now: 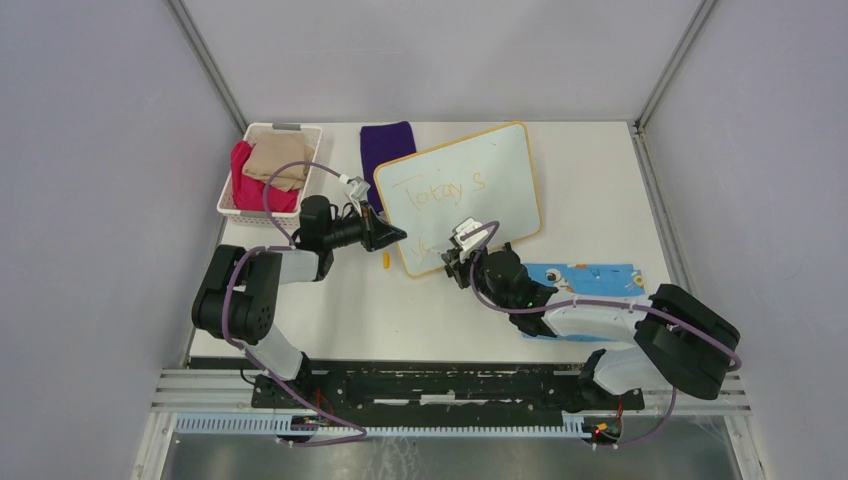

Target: Write a sentence on the whiteboard

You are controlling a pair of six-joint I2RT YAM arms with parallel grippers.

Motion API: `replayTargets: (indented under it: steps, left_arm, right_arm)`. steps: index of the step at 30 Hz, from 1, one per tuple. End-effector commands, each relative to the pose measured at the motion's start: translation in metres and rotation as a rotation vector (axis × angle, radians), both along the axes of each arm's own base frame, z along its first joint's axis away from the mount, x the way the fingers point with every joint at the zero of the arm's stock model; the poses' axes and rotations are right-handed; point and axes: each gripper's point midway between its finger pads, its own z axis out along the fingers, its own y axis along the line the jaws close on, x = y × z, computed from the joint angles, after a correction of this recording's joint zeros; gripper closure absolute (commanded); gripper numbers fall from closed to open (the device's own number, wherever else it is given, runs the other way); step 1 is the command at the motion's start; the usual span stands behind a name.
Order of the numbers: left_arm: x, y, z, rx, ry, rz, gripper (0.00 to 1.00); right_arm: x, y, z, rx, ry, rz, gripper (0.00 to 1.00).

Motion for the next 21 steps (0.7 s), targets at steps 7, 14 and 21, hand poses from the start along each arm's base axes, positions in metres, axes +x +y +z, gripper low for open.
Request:
replayTargets:
  steps: [7,14,21]
  left_arm:
    - [0.004,0.009,-0.037,0.113,0.026,0.051,0.98]
    - [0.005,0.008,-0.037,0.112,0.025,0.051,0.98]
    - [0.005,0.008,-0.037,0.113,0.025,0.050,0.98]
  right_arm:
    - [0.021,0.001,0.030,0.025,-0.068,-0.060,1.00]
    - [0.021,0.006,0.031,0.032,-0.069,-0.039,1.00]
    - [0.018,0.016,0.031,0.048,-0.060,0.003,1.00]
